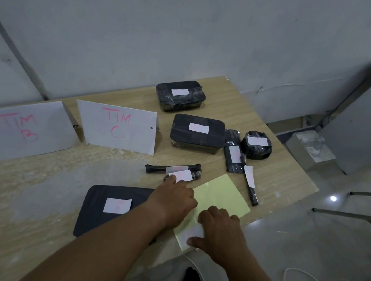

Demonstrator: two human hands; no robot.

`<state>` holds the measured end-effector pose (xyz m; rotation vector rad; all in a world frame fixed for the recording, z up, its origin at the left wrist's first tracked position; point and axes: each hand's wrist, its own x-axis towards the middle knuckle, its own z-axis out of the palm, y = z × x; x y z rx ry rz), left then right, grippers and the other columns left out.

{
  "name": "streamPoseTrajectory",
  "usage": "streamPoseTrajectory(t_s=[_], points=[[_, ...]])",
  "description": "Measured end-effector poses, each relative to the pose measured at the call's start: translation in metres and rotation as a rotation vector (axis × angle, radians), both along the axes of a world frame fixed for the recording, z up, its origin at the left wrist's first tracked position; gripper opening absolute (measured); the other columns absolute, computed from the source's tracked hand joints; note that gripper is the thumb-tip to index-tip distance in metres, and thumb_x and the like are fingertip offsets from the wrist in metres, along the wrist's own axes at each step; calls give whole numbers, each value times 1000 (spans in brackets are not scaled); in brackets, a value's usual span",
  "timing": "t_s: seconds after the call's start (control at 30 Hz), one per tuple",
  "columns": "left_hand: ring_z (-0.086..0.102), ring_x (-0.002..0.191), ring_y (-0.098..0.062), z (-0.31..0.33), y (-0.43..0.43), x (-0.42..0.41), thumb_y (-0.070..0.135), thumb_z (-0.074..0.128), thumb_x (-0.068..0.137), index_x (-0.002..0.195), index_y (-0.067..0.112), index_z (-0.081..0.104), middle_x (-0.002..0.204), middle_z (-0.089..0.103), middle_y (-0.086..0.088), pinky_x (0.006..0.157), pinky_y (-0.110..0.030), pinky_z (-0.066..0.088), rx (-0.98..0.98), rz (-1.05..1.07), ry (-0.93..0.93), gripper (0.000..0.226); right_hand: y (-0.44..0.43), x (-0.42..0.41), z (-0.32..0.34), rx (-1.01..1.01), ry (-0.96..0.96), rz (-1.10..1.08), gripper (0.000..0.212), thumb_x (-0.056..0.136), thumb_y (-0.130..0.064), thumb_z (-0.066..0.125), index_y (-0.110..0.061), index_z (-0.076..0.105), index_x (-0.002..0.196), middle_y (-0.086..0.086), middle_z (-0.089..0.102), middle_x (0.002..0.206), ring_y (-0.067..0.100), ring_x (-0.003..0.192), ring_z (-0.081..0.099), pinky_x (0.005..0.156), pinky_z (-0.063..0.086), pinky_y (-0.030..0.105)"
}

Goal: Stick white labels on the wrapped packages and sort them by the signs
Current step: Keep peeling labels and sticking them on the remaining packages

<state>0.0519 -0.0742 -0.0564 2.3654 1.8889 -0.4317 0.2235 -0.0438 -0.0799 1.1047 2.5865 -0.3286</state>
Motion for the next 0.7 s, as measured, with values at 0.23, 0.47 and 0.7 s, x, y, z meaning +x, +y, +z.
streamPoseTrajectory(t_s=[0.23,0.47,0.7], points=[[52,117,-26,-2,-3,0,24,60,93,125,25,59,126,62,0,102,-48,32,-71,-28,7,32,-14,-7,4,-45,149,-48,49,79,-50,67,-25,46,116,-2,47,117,17,96,47,78,46,30],[50,114,-24,1,-3,-3,26,66,89,114,28,61,118,65,0,98,-46,32,-47,-19,-4,26,-23,-11,11,-39,174,-66,41,81,-37,71,-22,48,112,0,41,122,19,82,54,73,51,30],[50,117,-25,-3,-1,-2,27,65,90,117,29,61,122,64,-1,102,-47,32,-35,-23,18,27,-26,-14,11,-24,166,-85,41,83,-38,70,-22,49,116,0,40,127,18,81,54,74,50,26]])
